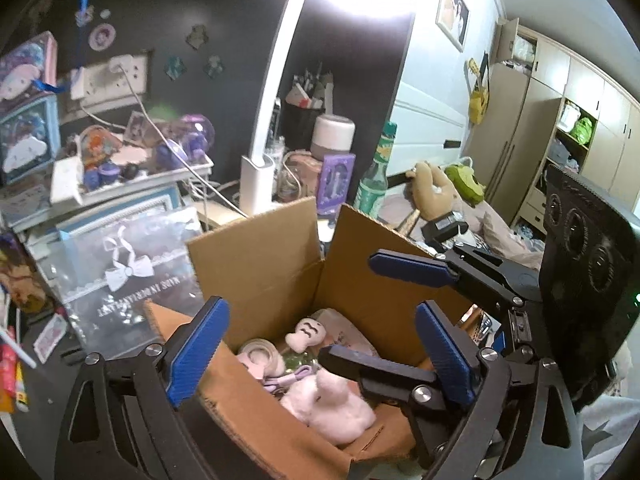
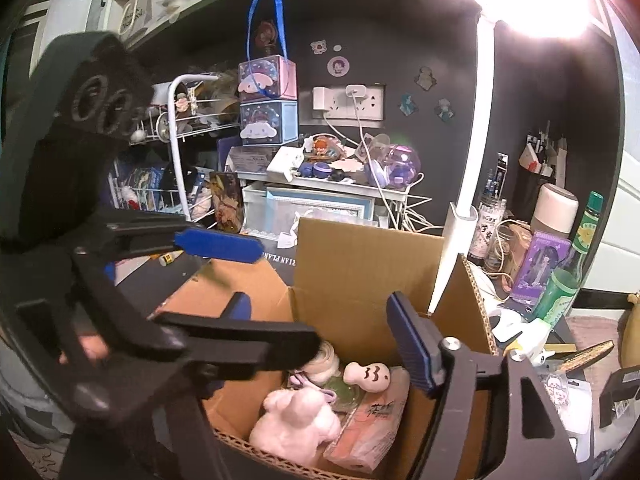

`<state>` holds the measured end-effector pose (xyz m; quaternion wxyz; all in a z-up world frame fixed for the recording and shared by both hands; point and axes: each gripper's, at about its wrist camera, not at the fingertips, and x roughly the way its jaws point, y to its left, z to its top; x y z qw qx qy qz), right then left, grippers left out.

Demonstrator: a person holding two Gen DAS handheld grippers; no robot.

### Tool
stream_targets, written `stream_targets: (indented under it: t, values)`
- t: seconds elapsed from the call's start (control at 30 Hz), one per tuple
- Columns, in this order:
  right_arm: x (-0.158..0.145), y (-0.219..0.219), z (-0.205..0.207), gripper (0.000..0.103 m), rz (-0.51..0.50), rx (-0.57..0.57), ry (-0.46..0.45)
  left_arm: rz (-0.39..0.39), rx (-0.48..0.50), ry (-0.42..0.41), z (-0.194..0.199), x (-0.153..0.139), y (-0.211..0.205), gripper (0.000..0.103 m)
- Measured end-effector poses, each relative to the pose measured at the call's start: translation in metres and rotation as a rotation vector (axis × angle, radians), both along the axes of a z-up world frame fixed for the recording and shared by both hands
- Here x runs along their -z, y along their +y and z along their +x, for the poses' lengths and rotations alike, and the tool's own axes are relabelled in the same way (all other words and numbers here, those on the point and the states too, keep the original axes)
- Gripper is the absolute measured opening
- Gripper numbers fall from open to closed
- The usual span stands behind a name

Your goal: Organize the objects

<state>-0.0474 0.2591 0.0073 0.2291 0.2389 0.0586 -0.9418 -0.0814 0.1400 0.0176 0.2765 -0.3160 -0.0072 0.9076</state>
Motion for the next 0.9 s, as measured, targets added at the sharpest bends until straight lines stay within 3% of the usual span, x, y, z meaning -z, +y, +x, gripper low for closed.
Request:
stream_targets:
  t: [0.23, 0.3, 0.7, 0.9]
  values:
    - [-0.007, -0.007, 0.010, 0.093, -0.008, 0.007, 0.023, 0.037, -0.067, 0.078, 0.023, -0.012, -0.026, 0.097]
    - [-0.010, -0.011, 0.014, 0.102, -0.005, 0.010, 0.039, 0.043, -0.097, 0.100, 0.030, -0.015, -0.034, 0.101]
    - [-0.020, -0.033, 0.031, 0.102, -0.027, 0.009, 0.076, 0.009, -0.389, 0.243, 0.069, -0.017, -0.090, 0.102]
    - [-0.024, -0.039, 0.039, 0.102, 0.007, 0.018, 0.140, 0.026, -0.439, 0.243, 0.072, -0.010, -0.101, 0.102]
